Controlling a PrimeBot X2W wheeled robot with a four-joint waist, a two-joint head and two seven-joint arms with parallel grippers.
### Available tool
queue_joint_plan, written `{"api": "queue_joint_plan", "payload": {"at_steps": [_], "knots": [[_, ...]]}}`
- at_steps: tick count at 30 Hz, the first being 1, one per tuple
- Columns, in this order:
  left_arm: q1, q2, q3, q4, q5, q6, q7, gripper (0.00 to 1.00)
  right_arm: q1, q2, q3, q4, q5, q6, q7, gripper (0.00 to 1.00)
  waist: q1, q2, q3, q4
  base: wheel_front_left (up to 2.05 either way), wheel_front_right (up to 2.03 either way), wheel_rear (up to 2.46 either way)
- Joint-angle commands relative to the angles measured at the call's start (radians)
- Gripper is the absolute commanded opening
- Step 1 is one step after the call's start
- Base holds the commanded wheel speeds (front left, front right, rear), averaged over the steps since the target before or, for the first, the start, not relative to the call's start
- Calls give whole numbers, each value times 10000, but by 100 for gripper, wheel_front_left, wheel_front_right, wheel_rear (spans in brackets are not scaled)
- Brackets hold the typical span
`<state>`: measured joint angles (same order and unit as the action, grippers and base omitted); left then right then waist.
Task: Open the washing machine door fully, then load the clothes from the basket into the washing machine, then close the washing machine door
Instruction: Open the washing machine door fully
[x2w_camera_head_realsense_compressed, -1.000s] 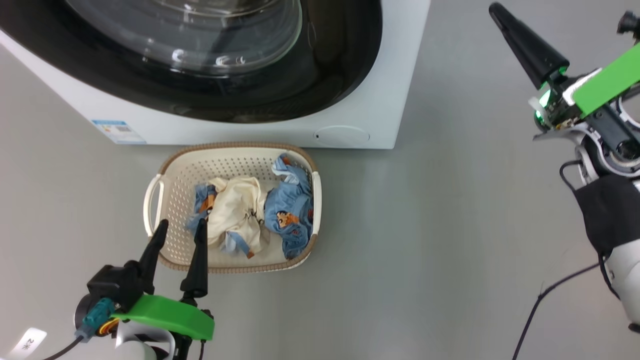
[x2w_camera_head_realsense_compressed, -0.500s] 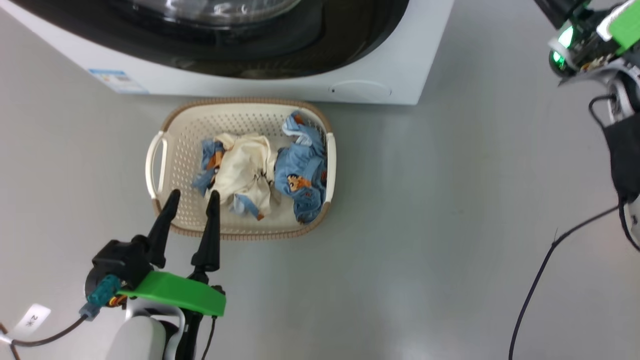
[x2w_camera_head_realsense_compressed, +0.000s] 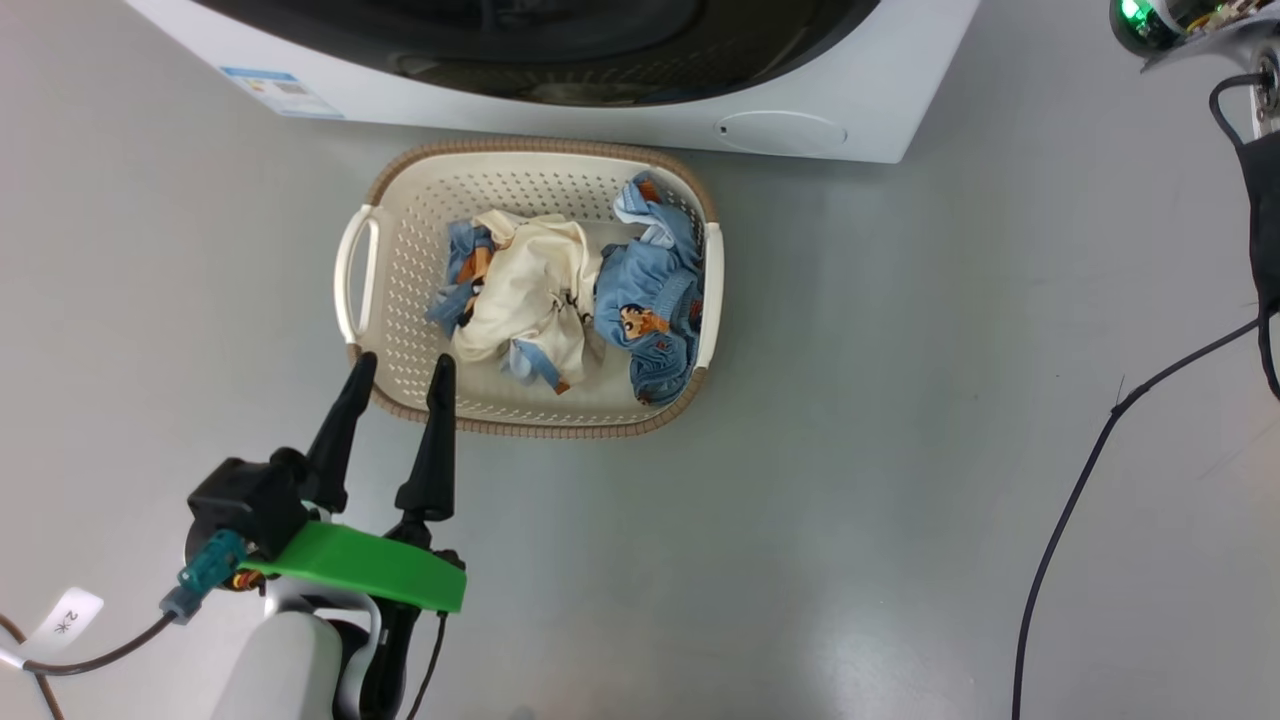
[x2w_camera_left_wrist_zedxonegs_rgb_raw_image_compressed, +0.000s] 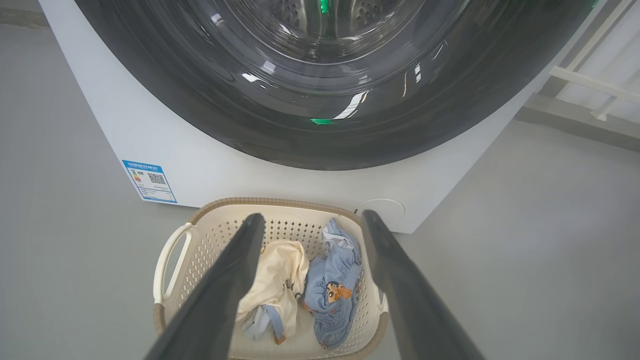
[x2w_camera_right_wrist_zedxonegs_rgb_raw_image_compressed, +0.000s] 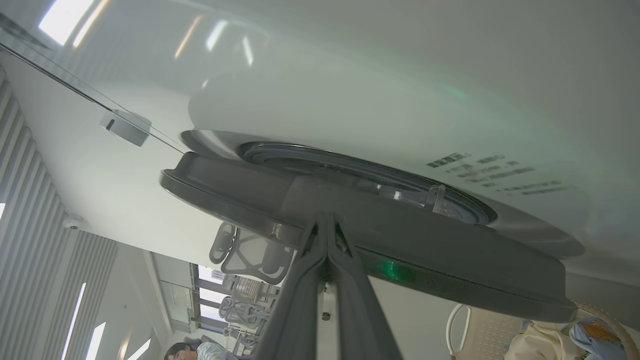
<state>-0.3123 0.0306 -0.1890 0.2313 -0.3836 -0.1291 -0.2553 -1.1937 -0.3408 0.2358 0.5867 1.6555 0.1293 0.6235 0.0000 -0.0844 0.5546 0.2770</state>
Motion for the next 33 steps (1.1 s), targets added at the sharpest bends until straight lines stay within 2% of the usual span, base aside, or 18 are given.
{"api": "queue_joint_plan", "payload": {"at_steps": [1, 9, 33], "knots": [[-78, 198, 270, -266, -49, -15, -65, 100, -139, 175, 59, -225, -83, 14, 44, 0, 0, -5, 104, 98, 0, 0, 0], [-136, 197, 121, -343, -157, -15, -65, 100, -547, 233, 17, -67, -378, 14, -31, 0, 0, -25, 280, 234, 0, 0, 0], [-246, 197, -300, -504, -501, -15, -65, 100, -1325, 359, 295, 324, -1161, 14, -566, 0, 0, -26, 570, 653, 0, 0, 0]]}}
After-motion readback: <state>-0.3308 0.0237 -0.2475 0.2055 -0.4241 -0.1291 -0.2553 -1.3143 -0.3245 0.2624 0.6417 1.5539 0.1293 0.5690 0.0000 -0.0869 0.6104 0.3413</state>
